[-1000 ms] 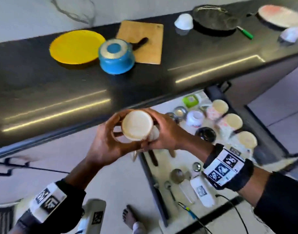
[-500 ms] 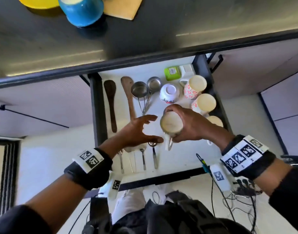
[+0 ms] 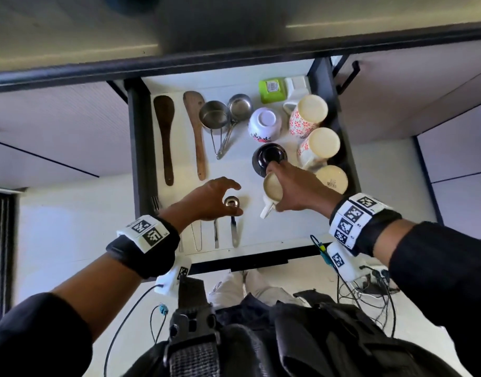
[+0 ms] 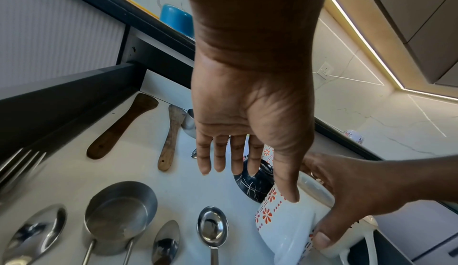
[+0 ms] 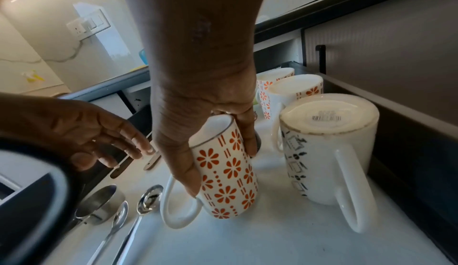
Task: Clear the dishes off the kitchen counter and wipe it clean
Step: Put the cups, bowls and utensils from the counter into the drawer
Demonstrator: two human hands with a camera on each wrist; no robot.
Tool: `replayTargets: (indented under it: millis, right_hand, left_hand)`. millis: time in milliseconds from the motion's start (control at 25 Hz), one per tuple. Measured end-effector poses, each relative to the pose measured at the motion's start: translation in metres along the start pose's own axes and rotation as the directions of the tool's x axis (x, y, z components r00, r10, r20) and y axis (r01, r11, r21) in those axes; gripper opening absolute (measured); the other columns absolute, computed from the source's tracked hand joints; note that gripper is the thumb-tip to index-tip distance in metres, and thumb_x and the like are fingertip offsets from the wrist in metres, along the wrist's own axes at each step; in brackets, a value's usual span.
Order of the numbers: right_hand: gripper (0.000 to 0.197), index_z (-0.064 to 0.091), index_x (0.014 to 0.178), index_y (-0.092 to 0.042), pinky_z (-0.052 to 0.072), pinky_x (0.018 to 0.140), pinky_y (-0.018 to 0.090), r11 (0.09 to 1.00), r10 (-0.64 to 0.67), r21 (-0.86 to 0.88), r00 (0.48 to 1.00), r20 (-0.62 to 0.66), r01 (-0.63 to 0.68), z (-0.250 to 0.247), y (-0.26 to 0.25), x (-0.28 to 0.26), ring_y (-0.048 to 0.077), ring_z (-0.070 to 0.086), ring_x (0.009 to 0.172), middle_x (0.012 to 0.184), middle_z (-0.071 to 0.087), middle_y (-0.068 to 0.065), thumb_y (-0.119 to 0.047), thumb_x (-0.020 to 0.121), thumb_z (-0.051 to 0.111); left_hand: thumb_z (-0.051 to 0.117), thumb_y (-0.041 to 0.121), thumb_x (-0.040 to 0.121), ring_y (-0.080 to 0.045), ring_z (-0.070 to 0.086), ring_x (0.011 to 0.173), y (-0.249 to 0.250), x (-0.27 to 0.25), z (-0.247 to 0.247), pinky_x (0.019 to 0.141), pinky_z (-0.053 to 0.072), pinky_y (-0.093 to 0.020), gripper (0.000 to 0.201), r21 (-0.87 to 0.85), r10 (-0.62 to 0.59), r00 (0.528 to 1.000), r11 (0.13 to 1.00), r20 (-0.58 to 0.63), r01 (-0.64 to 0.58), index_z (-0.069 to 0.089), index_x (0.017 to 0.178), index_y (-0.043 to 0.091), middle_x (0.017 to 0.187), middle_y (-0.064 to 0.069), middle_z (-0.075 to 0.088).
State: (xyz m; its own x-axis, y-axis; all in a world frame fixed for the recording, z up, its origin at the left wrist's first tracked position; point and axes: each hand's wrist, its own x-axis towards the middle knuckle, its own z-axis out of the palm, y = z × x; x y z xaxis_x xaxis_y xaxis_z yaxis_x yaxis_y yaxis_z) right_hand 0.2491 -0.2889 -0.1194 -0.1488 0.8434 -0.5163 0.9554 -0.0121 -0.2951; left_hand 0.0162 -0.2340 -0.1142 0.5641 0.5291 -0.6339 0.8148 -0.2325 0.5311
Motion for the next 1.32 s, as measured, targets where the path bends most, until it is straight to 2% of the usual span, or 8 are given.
replayTargets:
  millis: [120,360,560,760,920,1080,1200,1320]
  right_hand:
    - [0.095,0.031,0.131,-0.016,0.045,0.063,0.033,0.996,0.016,-0.084,0.999,0.027,-0.014,0.008,-0.003,0.001,0.031,0.06,0.097,0.119,0.047,0.01,-0.033,0.055,0.087]
    - [0.121,0.02,0.143,-0.011,0.04,0.067,0.034,0.977,0.132,-0.175,0.99,0.048,-0.122,0.011,-0.015,-0.003,0.035,0.06,0.105,0.132,0.047,0.015,-0.059,0.054,0.086]
    - [0.109,0.035,0.13,-0.011,0.041,0.068,0.033,0.973,0.176,-0.145,0.984,-0.028,-0.178,0.002,-0.017,-0.007,0.031,0.063,0.098,0.119,0.055,0.012,-0.069,0.05,0.082]
    - [0.08,0.049,0.112,-0.015,0.036,0.065,0.032,0.995,0.053,-0.071,0.975,-0.215,-0.07,-0.036,0.003,-0.034,0.027,0.062,0.093,0.107,0.061,0.003,-0.065,0.058,0.08]
    - [0.056,0.056,0.111,-0.02,0.039,0.071,0.03,0.996,0.035,0.088,0.891,-0.452,0.005,-0.081,0.069,-0.074,0.024,0.062,0.1,0.107,0.065,-0.001,-0.054,0.071,0.075]
    - [0.043,0.062,0.102,-0.018,0.046,0.074,0.029,0.96,0.092,0.263,0.781,-0.618,0.096,-0.119,0.172,-0.125,0.025,0.063,0.092,0.097,0.067,0.001,-0.047,0.074,0.077]
    - [0.039,0.065,0.098,-0.017,0.046,0.074,0.029,0.946,0.166,0.309,0.672,-0.722,0.098,-0.154,0.26,-0.171,0.021,0.063,0.089,0.093,0.068,-0.002,-0.043,0.073,0.08]
    - [0.034,0.066,0.096,-0.017,0.042,0.069,0.024,0.944,0.204,0.32,0.626,-0.753,0.078,-0.193,0.332,-0.195,0.017,0.061,0.088,0.092,0.068,-0.002,-0.039,0.075,0.08]
  left_hand:
    - [0.074,0.044,0.083,-0.018,0.04,0.136,0.001,0.003,0.003,0.108,0.034,-0.035,0.064,-0.003,0.016,1.0,1.0,0.0,-0.016,0.047,0.138,0.027,0.149,0.002,0.042]
    - [0.074,0.043,0.083,-0.02,0.04,0.135,0.008,0.006,0.006,0.111,0.036,-0.04,0.063,0.01,0.002,1.0,1.0,-0.001,-0.002,0.047,0.138,0.026,0.149,0.001,0.043]
    - [0.074,0.041,0.084,-0.019,0.039,0.137,0.021,0.002,0.004,0.111,0.035,-0.039,0.064,0.036,0.004,1.0,0.999,-0.015,-0.004,0.046,0.139,0.025,0.15,0.001,0.042]
    - [0.071,0.043,0.085,-0.015,0.046,0.13,0.062,-0.006,-0.009,0.1,0.038,-0.031,0.053,0.15,0.054,0.978,0.988,-0.201,-0.024,0.051,0.133,0.032,0.142,0.008,0.049]
    - [0.071,0.034,0.086,-0.011,0.061,0.104,0.146,0.01,-0.019,0.084,0.052,-0.032,0.03,0.112,0.17,0.82,0.985,-0.546,-0.129,0.061,0.114,0.035,0.115,0.014,0.063]
    - [0.072,0.033,0.085,-0.01,0.06,0.089,0.261,0.048,-0.012,0.075,0.05,-0.028,0.021,0.127,0.236,0.69,0.97,-0.684,-0.207,0.066,0.105,0.029,0.101,0.017,0.062]
    - [0.075,0.025,0.083,-0.011,0.06,0.087,0.354,0.087,-0.008,0.077,0.046,-0.024,0.021,0.122,0.278,0.67,0.955,-0.689,-0.272,0.068,0.103,0.023,0.102,0.009,0.066]
    - [0.073,0.04,0.079,-0.012,0.063,0.087,0.419,0.126,-0.017,0.08,0.053,-0.032,0.023,0.075,0.251,0.67,0.957,-0.698,-0.28,0.064,0.099,0.033,0.097,0.013,0.065]
